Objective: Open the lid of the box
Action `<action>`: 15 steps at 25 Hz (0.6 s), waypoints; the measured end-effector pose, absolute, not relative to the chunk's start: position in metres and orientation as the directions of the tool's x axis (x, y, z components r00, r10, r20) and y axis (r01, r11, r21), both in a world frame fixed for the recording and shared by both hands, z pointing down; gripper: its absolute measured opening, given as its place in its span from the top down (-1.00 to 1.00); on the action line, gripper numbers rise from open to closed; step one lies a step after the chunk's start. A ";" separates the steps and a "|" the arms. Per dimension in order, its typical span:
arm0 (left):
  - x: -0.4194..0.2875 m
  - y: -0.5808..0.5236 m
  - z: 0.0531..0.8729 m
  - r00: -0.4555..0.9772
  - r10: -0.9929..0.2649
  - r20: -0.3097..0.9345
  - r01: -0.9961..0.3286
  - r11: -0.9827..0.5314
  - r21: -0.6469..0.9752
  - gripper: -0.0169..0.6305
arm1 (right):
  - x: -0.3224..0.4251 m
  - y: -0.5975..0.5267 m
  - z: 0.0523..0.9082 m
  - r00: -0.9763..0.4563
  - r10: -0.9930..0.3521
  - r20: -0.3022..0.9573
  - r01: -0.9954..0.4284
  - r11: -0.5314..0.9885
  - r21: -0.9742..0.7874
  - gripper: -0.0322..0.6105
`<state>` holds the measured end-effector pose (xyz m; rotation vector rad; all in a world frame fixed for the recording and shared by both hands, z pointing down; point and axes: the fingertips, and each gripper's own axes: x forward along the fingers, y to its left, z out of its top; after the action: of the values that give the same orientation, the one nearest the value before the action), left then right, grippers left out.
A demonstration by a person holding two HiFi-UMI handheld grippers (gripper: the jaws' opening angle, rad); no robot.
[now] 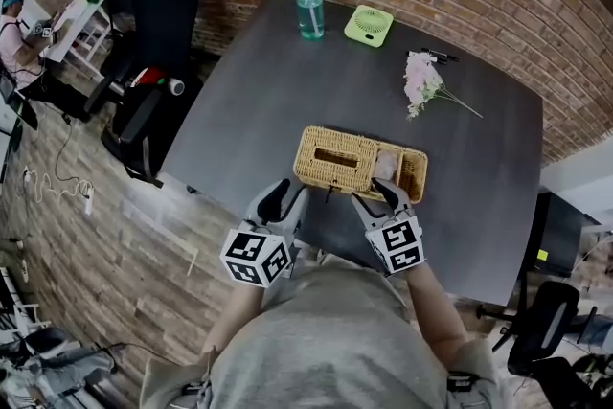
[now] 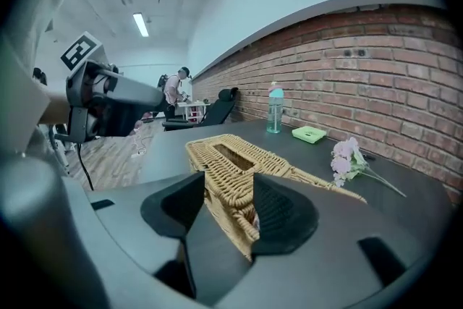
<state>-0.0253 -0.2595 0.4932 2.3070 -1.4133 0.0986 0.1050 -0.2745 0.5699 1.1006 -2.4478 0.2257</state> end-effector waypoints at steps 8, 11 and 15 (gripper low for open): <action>-0.024 -0.260 0.496 0.476 -0.831 0.289 -0.864 -0.381 0.329 0.47 | 0.104 -0.273 0.588 -0.527 -0.658 0.538 -0.690 0.701 0.180 0.26; -0.026 -0.261 0.495 0.477 -0.832 0.286 -0.862 -0.379 0.335 0.47 | 0.104 -0.273 0.592 -0.492 -0.669 0.558 -0.689 0.691 0.221 0.26; -0.029 -0.263 0.493 0.476 -0.834 0.279 -0.861 -0.379 0.339 0.47 | 0.105 -0.277 0.593 -0.445 -0.697 0.562 -0.715 0.655 0.247 0.32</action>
<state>-0.0291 -0.2629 0.4929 2.2909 -1.4102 0.0844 0.1048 -0.2772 0.5927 1.0894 -2.2294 0.0348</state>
